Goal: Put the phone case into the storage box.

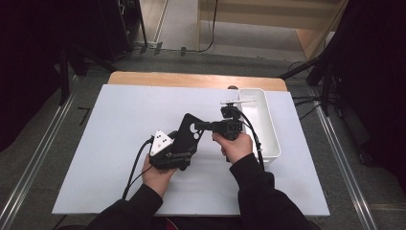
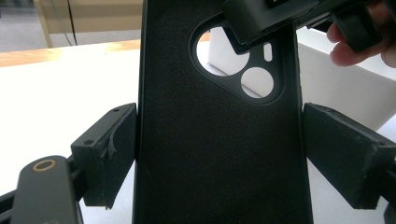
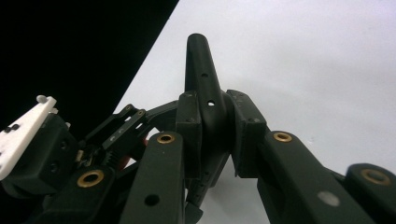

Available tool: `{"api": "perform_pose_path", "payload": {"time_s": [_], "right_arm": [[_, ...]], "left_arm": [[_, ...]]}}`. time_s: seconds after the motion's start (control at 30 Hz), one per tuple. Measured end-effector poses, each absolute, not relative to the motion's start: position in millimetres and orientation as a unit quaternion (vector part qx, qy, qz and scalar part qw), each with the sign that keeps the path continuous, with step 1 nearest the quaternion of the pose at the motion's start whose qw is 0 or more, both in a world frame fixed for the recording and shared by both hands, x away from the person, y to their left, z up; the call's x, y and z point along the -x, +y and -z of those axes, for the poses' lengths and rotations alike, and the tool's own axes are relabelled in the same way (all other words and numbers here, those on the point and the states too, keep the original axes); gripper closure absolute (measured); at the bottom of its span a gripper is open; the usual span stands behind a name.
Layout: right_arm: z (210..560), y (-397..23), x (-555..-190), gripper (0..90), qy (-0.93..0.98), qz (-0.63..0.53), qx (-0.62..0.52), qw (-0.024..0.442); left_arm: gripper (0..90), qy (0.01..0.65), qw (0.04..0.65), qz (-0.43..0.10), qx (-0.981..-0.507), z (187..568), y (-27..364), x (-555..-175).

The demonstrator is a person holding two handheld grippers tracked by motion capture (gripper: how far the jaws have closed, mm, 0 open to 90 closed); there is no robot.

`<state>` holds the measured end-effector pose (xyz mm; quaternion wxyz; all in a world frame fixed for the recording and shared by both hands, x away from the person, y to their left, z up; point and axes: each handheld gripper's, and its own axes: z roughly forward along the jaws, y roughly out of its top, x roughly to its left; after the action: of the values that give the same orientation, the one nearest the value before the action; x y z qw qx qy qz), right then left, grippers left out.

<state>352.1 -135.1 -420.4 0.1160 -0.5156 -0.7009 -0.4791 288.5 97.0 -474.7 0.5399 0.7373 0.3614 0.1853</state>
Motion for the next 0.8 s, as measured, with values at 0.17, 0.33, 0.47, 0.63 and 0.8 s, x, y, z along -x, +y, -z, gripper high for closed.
{"api": "perform_pose_path", "payload": {"time_s": [0.17, 0.33, 0.47, 0.63, 0.8], "right_arm": [[417, -134, -350, 74.5, -0.701, 0.48, 0.514, 0.115], [413, -133, -347, 74.7, -0.704, 0.481, 0.51, 0.113], [411, -132, -346, 74.7, -0.708, 0.481, 0.505, 0.11], [408, -134, -344, 74.6, -0.717, 0.478, 0.499, 0.092], [404, -138, -343, 74.6, -0.722, 0.475, 0.498, 0.065]], "left_arm": [[12.7, 0.357, 0.54, -0.18, -0.741, 472, 97, -289], [10.1, 0.357, 0.535, -0.157, -0.75, 470, 95, -292], [5.1, 0.357, 0.519, -0.138, -0.764, 470, 91, -293], [5.2, 0.363, 0.519, -0.119, -0.765, 469, 93, -295], [5.3, 0.366, 0.513, -0.108, -0.769, 468, 96, -297]]}}
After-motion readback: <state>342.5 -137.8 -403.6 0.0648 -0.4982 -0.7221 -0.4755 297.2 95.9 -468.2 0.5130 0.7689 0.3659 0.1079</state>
